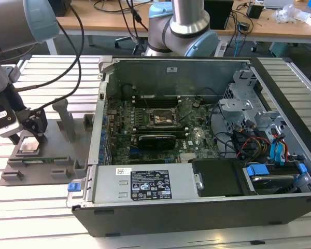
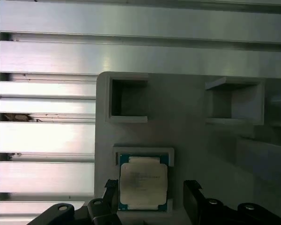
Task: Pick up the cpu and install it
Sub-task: 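Pick up the cpu and move it towards the insertion slot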
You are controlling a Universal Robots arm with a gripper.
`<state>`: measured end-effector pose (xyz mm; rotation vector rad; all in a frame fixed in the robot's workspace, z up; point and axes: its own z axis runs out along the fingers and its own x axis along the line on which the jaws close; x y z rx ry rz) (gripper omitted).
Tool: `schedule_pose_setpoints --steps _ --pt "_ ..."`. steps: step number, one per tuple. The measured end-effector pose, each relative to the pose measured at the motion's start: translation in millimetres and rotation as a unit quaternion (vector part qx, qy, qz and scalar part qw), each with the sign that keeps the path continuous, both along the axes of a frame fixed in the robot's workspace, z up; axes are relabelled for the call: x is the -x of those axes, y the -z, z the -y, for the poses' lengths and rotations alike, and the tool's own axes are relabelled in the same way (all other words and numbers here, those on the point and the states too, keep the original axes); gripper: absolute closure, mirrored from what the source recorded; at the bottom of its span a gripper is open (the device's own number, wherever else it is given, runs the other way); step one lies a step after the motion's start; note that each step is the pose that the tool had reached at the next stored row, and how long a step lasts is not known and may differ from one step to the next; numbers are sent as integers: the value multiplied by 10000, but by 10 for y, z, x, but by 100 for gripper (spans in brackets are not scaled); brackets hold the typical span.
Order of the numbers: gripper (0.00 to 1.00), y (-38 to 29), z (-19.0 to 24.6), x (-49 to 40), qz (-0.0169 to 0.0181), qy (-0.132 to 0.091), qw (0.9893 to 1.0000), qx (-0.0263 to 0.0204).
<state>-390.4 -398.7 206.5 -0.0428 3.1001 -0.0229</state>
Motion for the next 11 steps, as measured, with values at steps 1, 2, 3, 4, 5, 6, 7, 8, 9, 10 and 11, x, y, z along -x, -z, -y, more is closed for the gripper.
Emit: schedule_pose_setpoints --steps 1,2,3,4,5,6,7,8,9,10,11 --pt "34 22 1 0 -2 -14 10000 0" --pt "34 40 2 0 -4 -21 10000 0" --pt "34 61 2 0 -7 -27 10000 1" --pt "34 78 2 0 -7 -29 10000 0" --pt "34 92 2 0 -7 -31 10000 0" --pt "34 102 2 0 -7 -32 10000 0" --pt "34 109 3 3 -8 -33 10000 -1" --pt "34 116 3 5 -7 -34 10000 -4" --pt "34 121 2 10 -7 -33 10000 -6" --pt "34 128 2 16 -7 -33 10000 -8" --pt "34 139 2 16 -7 -33 10000 -8"
